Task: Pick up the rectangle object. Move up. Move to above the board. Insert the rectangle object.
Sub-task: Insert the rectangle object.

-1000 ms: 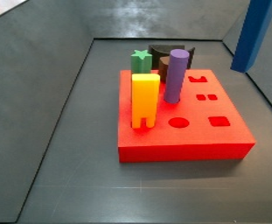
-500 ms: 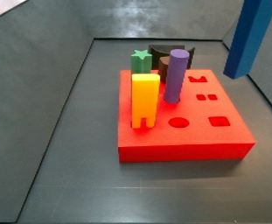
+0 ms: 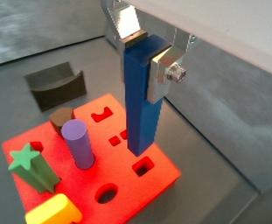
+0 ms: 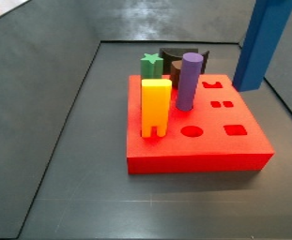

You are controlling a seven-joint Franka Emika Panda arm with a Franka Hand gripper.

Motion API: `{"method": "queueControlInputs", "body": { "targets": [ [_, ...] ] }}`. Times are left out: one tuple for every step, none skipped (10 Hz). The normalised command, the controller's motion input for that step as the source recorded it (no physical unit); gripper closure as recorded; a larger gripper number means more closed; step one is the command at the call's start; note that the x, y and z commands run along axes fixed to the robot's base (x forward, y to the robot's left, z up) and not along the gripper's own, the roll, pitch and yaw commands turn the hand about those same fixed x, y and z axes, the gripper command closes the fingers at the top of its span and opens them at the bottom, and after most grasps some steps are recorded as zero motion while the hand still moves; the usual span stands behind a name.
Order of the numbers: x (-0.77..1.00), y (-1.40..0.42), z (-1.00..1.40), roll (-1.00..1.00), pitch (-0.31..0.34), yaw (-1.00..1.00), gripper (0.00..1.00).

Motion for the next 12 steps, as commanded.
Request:
{"method": "queueControlInputs", "body": {
  "targets": [
    [0.25, 0.00, -0.25, 0.11, 0.051, -0.70, 1.00],
    [0.38, 0.00, -0.25, 0.11, 0.041, -0.61, 1.00],
    [0.67, 0.00, -0.31, 0.16, 0.117, -0.31, 1.00],
    [0.74, 0.00, -0.36, 0.21, 0.194, -0.16, 1.00],
    [0.71, -0.03, -0.31, 0.29, 0.267, -0.06, 1.00],
    [0.65, -0.09, -0.25, 0.34, 0.334, 0.00, 1.00],
    [0.71, -0.18, -0.23, 0.31, 0.316, 0.00, 1.00],
    [0.83, -0.28, -0.26, 0.21, 0.214, 0.00, 1.00],
    [0.94, -0.30, -0.28, 0.11, 0.113, 0.00, 1.00],
    [0.96, -0.23, -0.31, 0.05, 0.037, 0.00, 1.00],
    [0.86, -0.04, -0.34, 0.00, 0.000, 0.00, 1.00],
    [0.71, 0.00, -0.27, 0.02, 0.000, 0.00, 1.00]
  ]
}}
